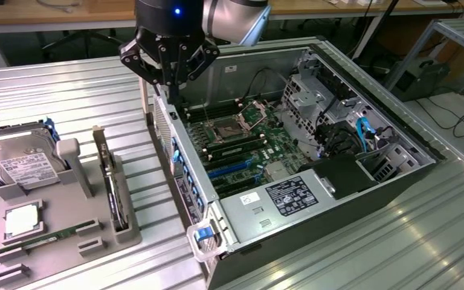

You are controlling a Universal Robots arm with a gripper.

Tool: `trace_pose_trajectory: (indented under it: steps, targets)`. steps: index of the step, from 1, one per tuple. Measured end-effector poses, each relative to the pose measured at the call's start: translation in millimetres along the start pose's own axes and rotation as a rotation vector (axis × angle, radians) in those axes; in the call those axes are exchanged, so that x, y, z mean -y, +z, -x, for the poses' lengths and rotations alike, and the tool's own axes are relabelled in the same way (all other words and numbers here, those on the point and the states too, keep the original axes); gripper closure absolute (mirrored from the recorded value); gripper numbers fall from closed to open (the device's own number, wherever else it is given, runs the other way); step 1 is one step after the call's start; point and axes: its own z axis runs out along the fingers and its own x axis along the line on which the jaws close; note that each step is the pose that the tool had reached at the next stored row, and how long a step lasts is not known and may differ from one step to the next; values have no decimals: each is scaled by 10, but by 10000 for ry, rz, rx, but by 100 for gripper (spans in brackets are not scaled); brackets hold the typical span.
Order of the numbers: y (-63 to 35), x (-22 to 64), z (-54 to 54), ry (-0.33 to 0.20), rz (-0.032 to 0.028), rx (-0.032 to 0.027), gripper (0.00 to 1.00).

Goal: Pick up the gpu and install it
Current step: 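Reach for the gpu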

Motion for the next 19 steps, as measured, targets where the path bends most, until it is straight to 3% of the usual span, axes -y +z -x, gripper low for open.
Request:
trace_pose_trajectory:
  steps: [19]
  targets:
    - [-4,50,-97,0,0,0,89]
